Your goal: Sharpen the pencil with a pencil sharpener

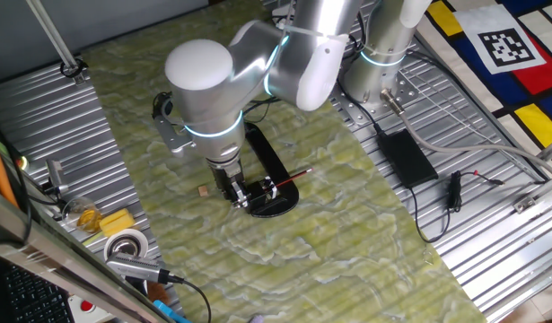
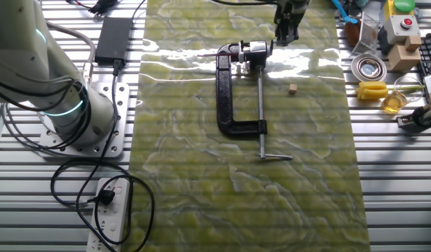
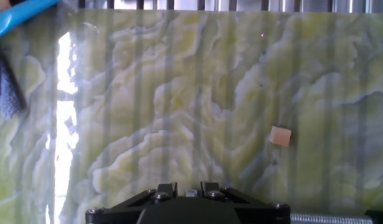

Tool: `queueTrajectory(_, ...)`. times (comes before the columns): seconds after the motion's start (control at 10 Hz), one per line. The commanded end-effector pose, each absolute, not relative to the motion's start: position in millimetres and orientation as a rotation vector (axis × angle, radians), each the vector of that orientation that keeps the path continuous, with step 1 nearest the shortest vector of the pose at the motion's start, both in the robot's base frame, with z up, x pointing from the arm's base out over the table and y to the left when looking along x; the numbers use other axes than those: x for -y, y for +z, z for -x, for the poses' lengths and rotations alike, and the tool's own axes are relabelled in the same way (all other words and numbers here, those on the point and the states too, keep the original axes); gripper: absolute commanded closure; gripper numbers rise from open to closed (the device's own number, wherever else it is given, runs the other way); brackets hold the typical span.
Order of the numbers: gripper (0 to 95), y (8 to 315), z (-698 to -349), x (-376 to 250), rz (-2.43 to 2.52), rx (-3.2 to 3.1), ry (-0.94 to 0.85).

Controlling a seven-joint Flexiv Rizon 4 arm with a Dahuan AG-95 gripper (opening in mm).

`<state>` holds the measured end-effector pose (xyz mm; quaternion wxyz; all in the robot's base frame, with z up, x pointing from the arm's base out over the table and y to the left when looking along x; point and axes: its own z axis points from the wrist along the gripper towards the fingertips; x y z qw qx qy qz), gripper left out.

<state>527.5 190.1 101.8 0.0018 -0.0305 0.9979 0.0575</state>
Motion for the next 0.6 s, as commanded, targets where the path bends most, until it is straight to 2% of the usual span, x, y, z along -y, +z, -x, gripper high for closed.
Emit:
queueTrajectory(0.1, 76.0, 100.5, -527.1, -189.6, 0.106, -3.127, 0.173)
queueTrajectory(0.2, 76.0, 99.8, -527.2, -189.6, 0.112, -3.124, 0.170)
queueTrajectory(0.3, 95.0, 99.3, -527.3, -189.6, 0.114, -3.123, 0.170)
queueTrajectory(0.6, 95.0, 98.3, -527.6, -190.3, 0.115, -3.123, 0.169)
